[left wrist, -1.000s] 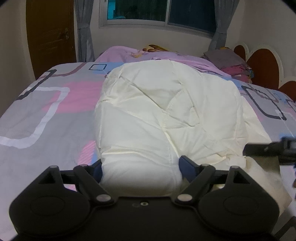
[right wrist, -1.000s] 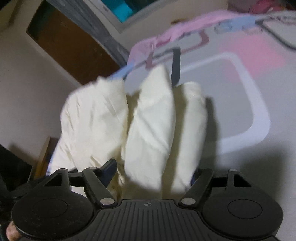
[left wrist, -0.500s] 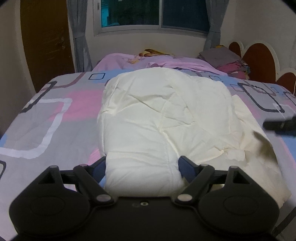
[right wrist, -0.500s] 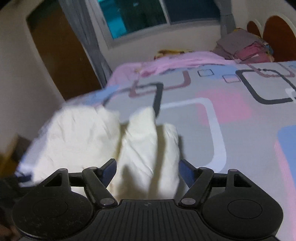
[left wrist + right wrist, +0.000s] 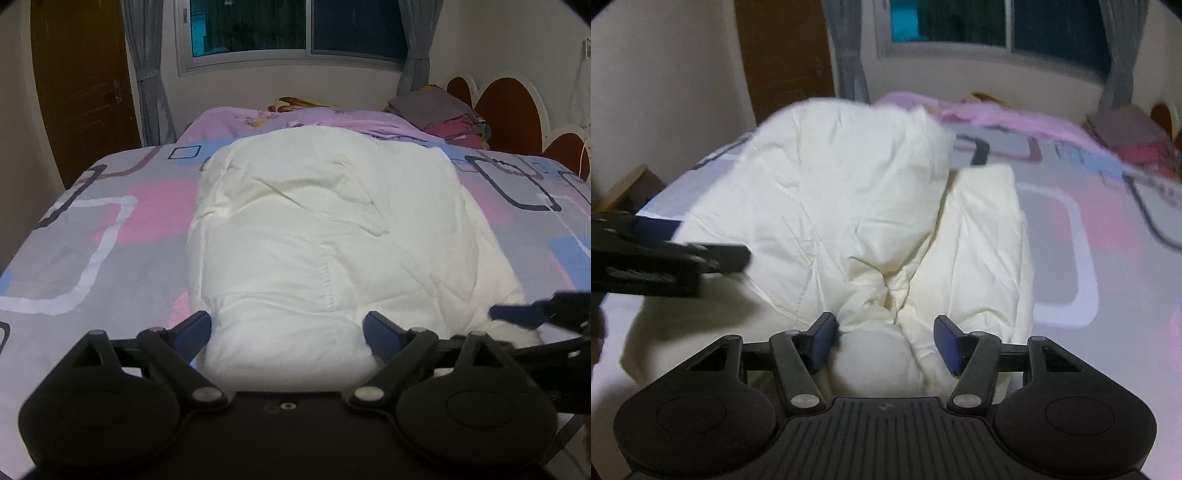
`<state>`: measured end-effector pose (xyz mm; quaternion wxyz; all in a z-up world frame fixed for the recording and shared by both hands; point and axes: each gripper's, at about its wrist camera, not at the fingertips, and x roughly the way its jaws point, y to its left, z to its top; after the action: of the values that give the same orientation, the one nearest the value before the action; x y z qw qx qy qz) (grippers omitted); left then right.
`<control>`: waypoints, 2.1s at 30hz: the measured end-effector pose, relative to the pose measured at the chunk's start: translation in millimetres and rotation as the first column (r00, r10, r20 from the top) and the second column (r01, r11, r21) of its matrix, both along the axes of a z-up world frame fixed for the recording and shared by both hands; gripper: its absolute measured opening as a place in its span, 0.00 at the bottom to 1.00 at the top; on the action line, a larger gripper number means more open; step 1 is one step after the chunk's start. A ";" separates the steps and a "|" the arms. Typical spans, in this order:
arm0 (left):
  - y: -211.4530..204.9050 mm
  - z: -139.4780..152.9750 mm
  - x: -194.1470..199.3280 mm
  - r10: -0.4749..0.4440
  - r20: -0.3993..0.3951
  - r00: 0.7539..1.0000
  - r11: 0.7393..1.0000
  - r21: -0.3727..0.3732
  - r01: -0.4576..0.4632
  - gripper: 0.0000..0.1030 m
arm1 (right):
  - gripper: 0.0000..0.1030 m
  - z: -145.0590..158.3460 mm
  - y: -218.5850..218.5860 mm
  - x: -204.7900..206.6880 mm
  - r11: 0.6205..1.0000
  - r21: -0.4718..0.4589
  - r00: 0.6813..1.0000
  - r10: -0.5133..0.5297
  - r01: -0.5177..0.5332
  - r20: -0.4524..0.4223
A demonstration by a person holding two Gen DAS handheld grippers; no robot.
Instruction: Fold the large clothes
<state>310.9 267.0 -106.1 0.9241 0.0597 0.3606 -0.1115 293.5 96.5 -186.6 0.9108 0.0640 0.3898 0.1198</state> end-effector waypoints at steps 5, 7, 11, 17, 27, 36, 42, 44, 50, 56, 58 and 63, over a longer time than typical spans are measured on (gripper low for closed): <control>8.1 15.2 -6.9 0.051 -0.013 0.999 0.997 -0.057 -0.052 0.92 | 0.58 -10.8 -7.3 6.5 0.999 0.033 0.999 -0.007 0.008 -0.032; 9.8 22.0 -11.5 0.075 -0.011 0.997 0.995 -0.059 -0.076 0.97 | 0.58 -2.0 -8.7 8.2 0.999 0.039 0.999 0.001 0.001 -0.039; 9.3 34.6 -21.8 0.097 -0.017 0.995 0.994 -0.057 -0.097 1.00 | 0.63 19.8 -14.1 -7.2 0.997 0.075 1.000 0.009 -0.008 -0.019; 5.5 52.7 -55.2 0.166 -0.044 0.985 0.983 -0.073 -0.169 1.00 | 0.85 66.3 -15.6 -51.3 0.995 0.092 0.991 0.025 -0.037 0.130; -12.4 103.3 -175.5 0.230 0.106 0.967 0.972 0.015 -0.233 1.00 | 0.98 133.0 -20.2 -177.1 0.994 0.090 0.957 0.027 -0.055 0.290; -21.1 134.1 -281.8 0.225 0.135 0.965 0.974 -0.038 -0.222 1.00 | 1.00 170.2 -33.2 -289.3 0.997 0.081 0.936 -0.018 -0.011 0.352; -19.8 139.6 -312.1 0.290 0.124 0.949 0.957 -0.045 -0.286 1.00 | 1.00 186.4 -32.2 -332.4 0.997 0.073 0.922 -0.052 0.026 0.384; -19.6 142.1 -318.1 0.303 0.137 0.943 0.953 -0.045 -0.299 1.00 | 1.00 190.5 -31.8 -343.1 0.997 0.066 0.912 -0.064 0.041 0.404; -28.8 150.6 -335.0 0.294 0.195 0.936 0.955 -0.012 -0.298 1.00 | 1.00 195.4 -36.1 -359.1 0.995 0.079 0.904 -0.085 0.057 0.418; -34.0 151.7 -341.1 0.287 0.209 0.935 0.957 -0.015 -0.291 1.00 | 1.00 195.5 -42.5 -363.3 0.995 0.086 0.903 -0.087 0.055 0.420; -34.2 151.8 -341.4 0.292 0.208 0.934 0.956 -0.019 -0.294 1.00 | 1.00 196.4 -43.8 -364.7 0.995 0.086 0.902 -0.090 0.059 0.421; -32.3 152.7 -341.7 0.301 0.198 0.933 0.953 -0.033 -0.301 1.00 | 1.00 198.1 -47.8 -367.1 0.994 0.086 0.900 -0.092 0.061 0.425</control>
<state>-30.8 234.7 46.6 0.9619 0.0138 0.2703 0.0375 -73.6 48.7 11.5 0.9753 0.0836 0.1729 0.1089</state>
